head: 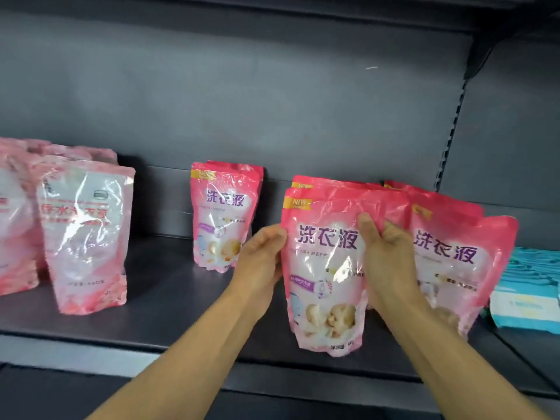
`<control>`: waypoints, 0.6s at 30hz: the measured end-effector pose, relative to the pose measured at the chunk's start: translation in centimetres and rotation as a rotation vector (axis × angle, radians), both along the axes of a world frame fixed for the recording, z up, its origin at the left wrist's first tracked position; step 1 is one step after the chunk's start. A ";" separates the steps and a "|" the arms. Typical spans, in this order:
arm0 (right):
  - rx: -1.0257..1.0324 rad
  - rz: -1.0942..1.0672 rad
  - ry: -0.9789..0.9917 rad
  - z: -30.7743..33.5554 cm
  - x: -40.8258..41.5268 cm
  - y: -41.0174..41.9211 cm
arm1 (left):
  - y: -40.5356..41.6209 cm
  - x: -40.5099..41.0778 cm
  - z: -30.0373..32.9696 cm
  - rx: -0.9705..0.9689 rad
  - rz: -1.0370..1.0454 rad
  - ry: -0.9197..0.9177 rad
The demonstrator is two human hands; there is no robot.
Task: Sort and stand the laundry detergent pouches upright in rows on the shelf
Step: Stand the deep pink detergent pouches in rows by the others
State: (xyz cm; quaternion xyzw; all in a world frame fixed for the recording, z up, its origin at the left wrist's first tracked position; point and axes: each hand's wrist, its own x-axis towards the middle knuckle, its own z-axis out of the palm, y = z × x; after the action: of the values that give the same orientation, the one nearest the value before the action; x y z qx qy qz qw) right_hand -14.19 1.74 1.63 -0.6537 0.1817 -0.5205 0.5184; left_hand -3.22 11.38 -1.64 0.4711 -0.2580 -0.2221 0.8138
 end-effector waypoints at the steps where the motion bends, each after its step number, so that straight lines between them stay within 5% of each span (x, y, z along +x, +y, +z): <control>1: -0.017 0.016 0.002 0.0 1.0 0.5 | 0.9 0.9 0.4 -0.006 0.032 -0.017; 7: -0.051 0.079 0.056 0.3 7.3 3.2 | 5.6 5.8 2.2 0.000 0.271 -0.171; 18: -0.086 0.135 -0.003 -0.7 17.0 5.7 | 7.4 14.0 2.3 -0.016 0.409 -0.106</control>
State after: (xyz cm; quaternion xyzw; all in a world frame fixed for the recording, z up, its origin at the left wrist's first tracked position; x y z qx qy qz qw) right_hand 2.83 7.46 0.96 -0.6854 0.1138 -0.4928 0.5239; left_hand 10.81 18.81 0.63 0.5182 -0.2011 -0.0254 0.8309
